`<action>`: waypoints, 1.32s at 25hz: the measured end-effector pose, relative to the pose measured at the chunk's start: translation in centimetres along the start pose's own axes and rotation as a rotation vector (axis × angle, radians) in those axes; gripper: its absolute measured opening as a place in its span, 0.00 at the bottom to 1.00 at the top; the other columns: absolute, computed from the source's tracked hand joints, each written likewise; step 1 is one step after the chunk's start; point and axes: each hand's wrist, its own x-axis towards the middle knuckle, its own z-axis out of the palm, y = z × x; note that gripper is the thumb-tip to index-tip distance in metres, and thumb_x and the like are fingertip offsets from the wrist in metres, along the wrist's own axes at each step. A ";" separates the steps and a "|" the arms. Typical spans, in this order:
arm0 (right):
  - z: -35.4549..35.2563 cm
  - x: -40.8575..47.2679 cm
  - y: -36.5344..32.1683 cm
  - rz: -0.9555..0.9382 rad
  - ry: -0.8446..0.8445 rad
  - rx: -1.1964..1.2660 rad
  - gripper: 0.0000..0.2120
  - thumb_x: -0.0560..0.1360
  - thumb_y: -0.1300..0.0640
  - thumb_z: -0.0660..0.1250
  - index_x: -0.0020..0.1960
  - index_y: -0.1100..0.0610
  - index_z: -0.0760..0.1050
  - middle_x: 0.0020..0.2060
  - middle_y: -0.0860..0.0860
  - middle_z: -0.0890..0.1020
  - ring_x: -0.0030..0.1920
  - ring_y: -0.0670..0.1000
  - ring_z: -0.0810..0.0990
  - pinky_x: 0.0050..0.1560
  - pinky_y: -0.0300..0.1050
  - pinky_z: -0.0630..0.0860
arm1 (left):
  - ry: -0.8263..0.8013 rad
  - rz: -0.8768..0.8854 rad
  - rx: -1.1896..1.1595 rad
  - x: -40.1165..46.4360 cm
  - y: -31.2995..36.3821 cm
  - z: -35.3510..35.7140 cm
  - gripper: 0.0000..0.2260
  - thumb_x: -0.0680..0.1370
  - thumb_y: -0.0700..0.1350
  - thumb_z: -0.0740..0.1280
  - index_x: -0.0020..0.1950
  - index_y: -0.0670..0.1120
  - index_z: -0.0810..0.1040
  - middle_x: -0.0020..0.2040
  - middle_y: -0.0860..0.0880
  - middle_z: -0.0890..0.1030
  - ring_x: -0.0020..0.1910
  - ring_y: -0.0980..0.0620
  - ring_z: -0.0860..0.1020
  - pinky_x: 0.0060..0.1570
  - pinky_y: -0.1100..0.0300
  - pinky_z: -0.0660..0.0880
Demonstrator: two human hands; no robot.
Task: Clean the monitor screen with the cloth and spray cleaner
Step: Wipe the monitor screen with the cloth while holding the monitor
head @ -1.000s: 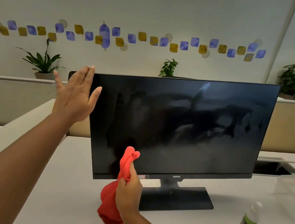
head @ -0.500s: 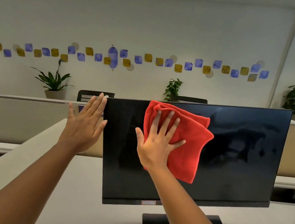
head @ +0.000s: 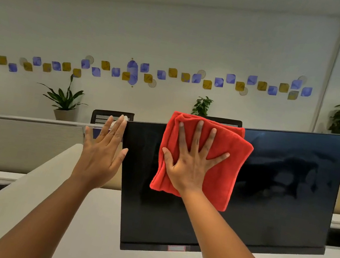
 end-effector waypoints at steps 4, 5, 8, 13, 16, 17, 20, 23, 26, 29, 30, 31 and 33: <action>0.9 -0.1 -1.5 -0.193 0.019 -0.034 0.34 0.72 0.34 0.51 0.74 0.43 0.44 0.75 0.50 0.46 0.74 0.59 0.42 0.61 0.78 0.34 | -0.001 0.010 0.047 0.5 -0.1 0.5 0.28 0.76 0.57 0.43 0.73 0.50 0.42 0.75 0.54 0.43 0.74 0.54 0.41 0.69 0.44 0.34; 1.3 -0.9 -1.5 -0.260 0.012 -0.043 0.33 0.73 0.35 0.52 0.74 0.43 0.45 0.75 0.49 0.45 0.75 0.58 0.40 0.61 0.78 0.34 | 0.010 0.008 0.057 0.5 0.0 0.6 0.28 0.75 0.57 0.42 0.74 0.50 0.43 0.75 0.54 0.44 0.74 0.54 0.41 0.69 0.44 0.34; 2.6 -3.9 -0.2 -0.407 -0.012 -0.121 0.32 0.73 0.36 0.52 0.74 0.42 0.48 0.76 0.48 0.44 0.74 0.56 0.36 0.62 0.78 0.38 | 0.046 -0.009 0.096 0.5 0.3 0.8 0.28 0.76 0.57 0.43 0.74 0.48 0.45 0.75 0.53 0.47 0.75 0.52 0.42 0.69 0.44 0.33; 2.3 -3.3 1.8 -0.259 0.070 -0.102 0.33 0.73 0.38 0.52 0.74 0.43 0.44 0.75 0.46 0.39 0.74 0.54 0.35 0.63 0.77 0.36 | 0.077 -0.018 0.127 0.9 0.9 0.8 0.27 0.77 0.55 0.47 0.74 0.47 0.49 0.76 0.50 0.54 0.75 0.52 0.44 0.68 0.45 0.31; 1.5 -0.8 0.1 -0.170 0.087 -0.078 0.33 0.73 0.39 0.52 0.74 0.45 0.47 0.74 0.49 0.49 0.75 0.56 0.39 0.61 0.77 0.37 | 0.087 -0.023 0.112 0.8 1.1 0.8 0.28 0.76 0.57 0.43 0.74 0.47 0.49 0.75 0.49 0.54 0.75 0.53 0.45 0.68 0.47 0.29; 1.5 -0.5 -0.6 -0.196 0.078 -0.089 0.32 0.73 0.39 0.52 0.74 0.46 0.47 0.74 0.50 0.50 0.75 0.57 0.42 0.61 0.77 0.37 | 0.088 -0.022 0.107 0.7 1.1 0.8 0.29 0.76 0.58 0.42 0.74 0.47 0.49 0.75 0.50 0.54 0.75 0.53 0.45 0.67 0.48 0.28; 2.3 -1.3 -2.3 -0.340 0.041 -0.095 0.32 0.74 0.37 0.50 0.75 0.46 0.46 0.74 0.49 0.49 0.75 0.57 0.37 0.62 0.77 0.36 | 0.086 -0.020 0.106 0.4 0.9 0.7 0.30 0.75 0.59 0.40 0.74 0.47 0.48 0.75 0.51 0.52 0.75 0.54 0.43 0.66 0.50 0.24; 3.5 -4.6 -1.7 -0.525 -0.006 -0.148 0.32 0.74 0.37 0.50 0.75 0.46 0.48 0.75 0.48 0.52 0.75 0.57 0.37 0.63 0.76 0.38 | 0.070 -0.021 0.138 0.2 0.8 0.6 0.30 0.75 0.60 0.40 0.74 0.48 0.45 0.74 0.53 0.48 0.74 0.54 0.42 0.65 0.48 0.23; 4.4 -7.8 0.8 -0.664 -0.037 -0.225 0.31 0.74 0.38 0.51 0.74 0.46 0.50 0.75 0.47 0.54 0.75 0.57 0.39 0.64 0.75 0.38 | 0.059 -0.020 0.179 0.4 0.8 0.6 0.29 0.75 0.59 0.39 0.73 0.48 0.44 0.74 0.53 0.48 0.75 0.53 0.43 0.66 0.44 0.26; 4.1 -8.8 3.0 -0.671 -0.040 -0.262 0.31 0.74 0.39 0.52 0.74 0.45 0.50 0.75 0.48 0.52 0.75 0.56 0.39 0.65 0.74 0.38 | 0.057 -0.030 0.199 0.5 1.0 0.4 0.29 0.75 0.61 0.38 0.73 0.49 0.44 0.75 0.52 0.49 0.75 0.53 0.44 0.65 0.44 0.26; 3.9 -8.5 3.2 -0.623 -0.033 -0.249 0.31 0.74 0.39 0.52 0.74 0.45 0.49 0.76 0.48 0.48 0.75 0.55 0.38 0.64 0.74 0.38 | 0.060 -0.031 0.201 0.6 1.0 0.3 0.29 0.74 0.61 0.37 0.73 0.49 0.43 0.75 0.51 0.50 0.75 0.53 0.44 0.65 0.45 0.25; 3.6 -7.9 3.0 -0.552 -0.020 -0.220 0.31 0.74 0.39 0.52 0.74 0.45 0.49 0.76 0.48 0.44 0.75 0.55 0.38 0.64 0.74 0.38 | 0.062 -0.032 0.197 0.6 1.2 0.3 0.29 0.74 0.61 0.37 0.72 0.49 0.43 0.76 0.51 0.50 0.75 0.54 0.44 0.65 0.46 0.24; 2.9 -6.0 1.5 -0.393 0.019 -0.135 0.31 0.74 0.40 0.52 0.74 0.46 0.49 0.76 0.47 0.44 0.75 0.54 0.37 0.63 0.76 0.38 | 0.070 -0.039 0.174 0.5 1.4 0.3 0.30 0.74 0.61 0.38 0.73 0.49 0.43 0.76 0.51 0.51 0.74 0.55 0.43 0.64 0.47 0.23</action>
